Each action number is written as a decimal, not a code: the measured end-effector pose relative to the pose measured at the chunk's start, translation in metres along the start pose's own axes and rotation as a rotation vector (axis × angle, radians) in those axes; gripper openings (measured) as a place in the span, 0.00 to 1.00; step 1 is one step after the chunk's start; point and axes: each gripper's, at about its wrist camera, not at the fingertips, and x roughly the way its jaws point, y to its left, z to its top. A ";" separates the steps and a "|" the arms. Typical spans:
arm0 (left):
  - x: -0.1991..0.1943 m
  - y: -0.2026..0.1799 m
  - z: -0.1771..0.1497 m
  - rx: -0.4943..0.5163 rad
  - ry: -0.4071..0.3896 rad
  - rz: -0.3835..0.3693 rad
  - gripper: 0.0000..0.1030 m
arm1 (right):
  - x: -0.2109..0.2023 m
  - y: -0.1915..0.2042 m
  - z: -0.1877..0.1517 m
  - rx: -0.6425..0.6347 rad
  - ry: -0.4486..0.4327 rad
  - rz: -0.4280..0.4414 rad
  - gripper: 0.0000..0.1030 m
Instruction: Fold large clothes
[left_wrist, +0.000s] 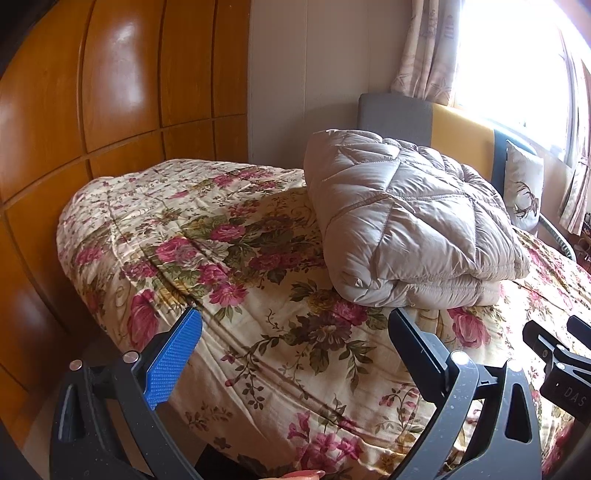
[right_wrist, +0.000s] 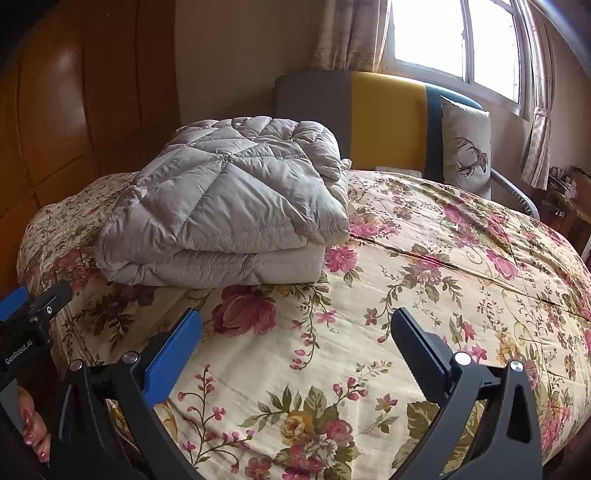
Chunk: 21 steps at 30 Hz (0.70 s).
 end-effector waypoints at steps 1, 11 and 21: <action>0.000 0.000 0.000 0.000 0.000 0.000 0.97 | 0.001 0.000 0.000 0.003 0.003 0.001 0.98; 0.000 -0.002 0.000 0.003 0.000 -0.001 0.97 | 0.002 -0.001 0.000 0.008 0.009 0.007 0.98; 0.001 -0.003 -0.001 0.002 0.003 0.000 0.97 | 0.003 -0.001 0.000 0.005 0.011 0.010 0.98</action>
